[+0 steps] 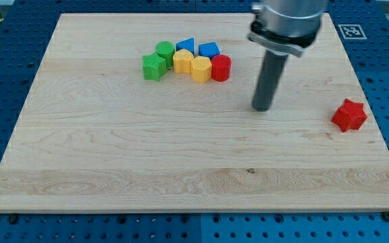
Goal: Push the red circle to the top of the red star
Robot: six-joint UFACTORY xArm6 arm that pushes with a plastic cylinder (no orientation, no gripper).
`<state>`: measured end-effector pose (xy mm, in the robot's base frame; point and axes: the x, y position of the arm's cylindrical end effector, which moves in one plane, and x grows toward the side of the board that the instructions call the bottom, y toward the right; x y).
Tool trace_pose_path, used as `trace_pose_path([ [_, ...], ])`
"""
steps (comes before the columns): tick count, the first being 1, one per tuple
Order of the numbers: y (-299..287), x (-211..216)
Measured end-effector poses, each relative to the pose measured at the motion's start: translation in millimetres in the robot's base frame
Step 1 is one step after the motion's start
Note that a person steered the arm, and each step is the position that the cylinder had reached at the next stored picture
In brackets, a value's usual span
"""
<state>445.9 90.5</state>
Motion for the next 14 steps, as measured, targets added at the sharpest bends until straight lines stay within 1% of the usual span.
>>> trace_pose_path([
  [1, -32.0, -14.8],
  [2, -32.3, -18.8],
  [3, -32.3, -44.4],
  [4, -52.7, -59.5],
  [5, -81.6, -65.0],
  [6, -82.6, -82.5],
  [8, -82.6, -90.9],
  [9, -82.6, -106.9],
  [10, -77.7, -107.9],
  [13, -33.1, -97.5],
  [14, -27.2, -97.5],
])
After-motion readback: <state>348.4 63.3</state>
